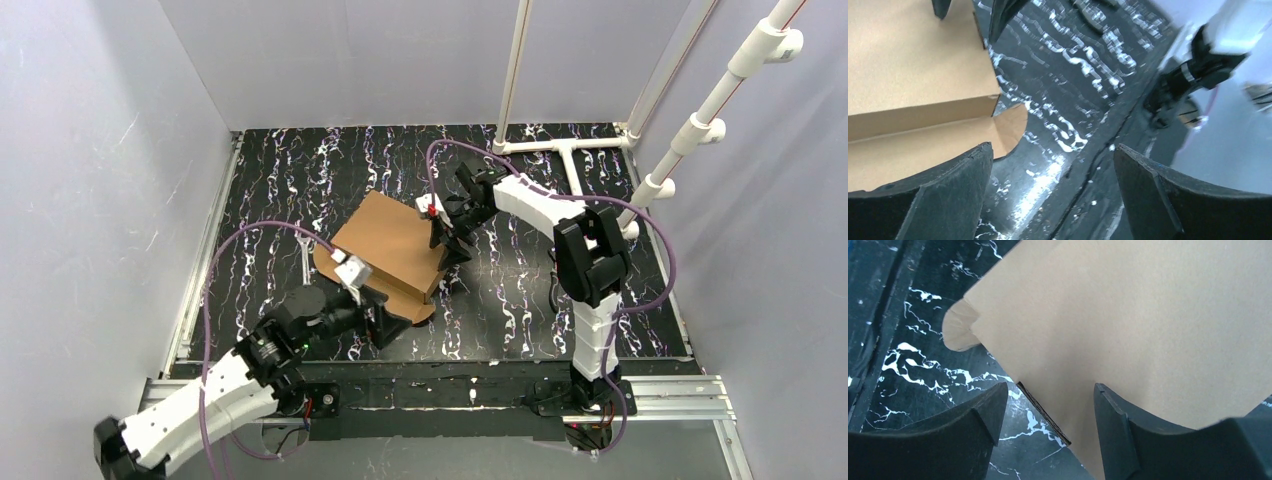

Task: Fold the paper box
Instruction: Close the paper box at the center of the board.

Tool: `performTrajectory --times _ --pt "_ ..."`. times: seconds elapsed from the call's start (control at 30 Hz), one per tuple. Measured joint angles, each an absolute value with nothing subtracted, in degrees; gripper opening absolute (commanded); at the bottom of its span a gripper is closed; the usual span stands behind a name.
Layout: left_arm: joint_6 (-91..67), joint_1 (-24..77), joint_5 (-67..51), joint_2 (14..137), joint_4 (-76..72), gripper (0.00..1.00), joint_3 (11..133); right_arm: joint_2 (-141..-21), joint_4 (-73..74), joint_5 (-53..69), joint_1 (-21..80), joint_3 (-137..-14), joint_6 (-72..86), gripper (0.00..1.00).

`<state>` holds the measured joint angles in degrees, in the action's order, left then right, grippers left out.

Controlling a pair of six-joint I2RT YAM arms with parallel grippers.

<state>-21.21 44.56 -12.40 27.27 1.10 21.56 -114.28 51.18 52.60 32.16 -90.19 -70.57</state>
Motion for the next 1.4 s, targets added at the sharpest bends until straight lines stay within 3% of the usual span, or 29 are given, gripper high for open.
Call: performTrajectory --times 0.23,0.47,0.53,0.6,0.73,0.93,1.23,1.4 --pt "-12.8 65.0 9.7 46.1 -3.5 0.88 22.1 -110.8 45.6 47.6 32.3 -87.9 -62.5 0.73" --pt "-20.8 65.7 24.7 46.1 -7.7 0.41 18.8 -104.9 39.4 47.7 31.1 -83.6 -55.2 0.64" --pt "-26.6 60.8 24.3 43.4 -7.7 0.27 17.8 -104.4 34.0 45.0 30.0 -82.1 -48.6 0.44" --pt "-33.8 51.4 22.3 41.6 -7.6 0.19 17.5 -103.9 27.0 39.7 28.8 -79.7 -40.3 0.33" --pt "-44.8 39.5 18.6 45.7 -5.4 0.00 19.3 -103.5 15.7 26.3 27.2 -75.3 -26.3 0.26" --pt "-55.2 36.4 15.3 63.6 5.1 0.00 31.4 -104.0 8.9 15.6 26.6 -72.3 -18.5 0.19" --pt "-55.5 31.2 5.5 81.8 1.5 0.00 38.1 -105.4 9.2 19.0 26.9 -72.0 -18.3 0.12" --pt "-51.6 30.8 -1.4 89.5 -0.1 0.00 43.7 -104.4 10.4 18.6 27.0 -67.5 -19.5 0.15"
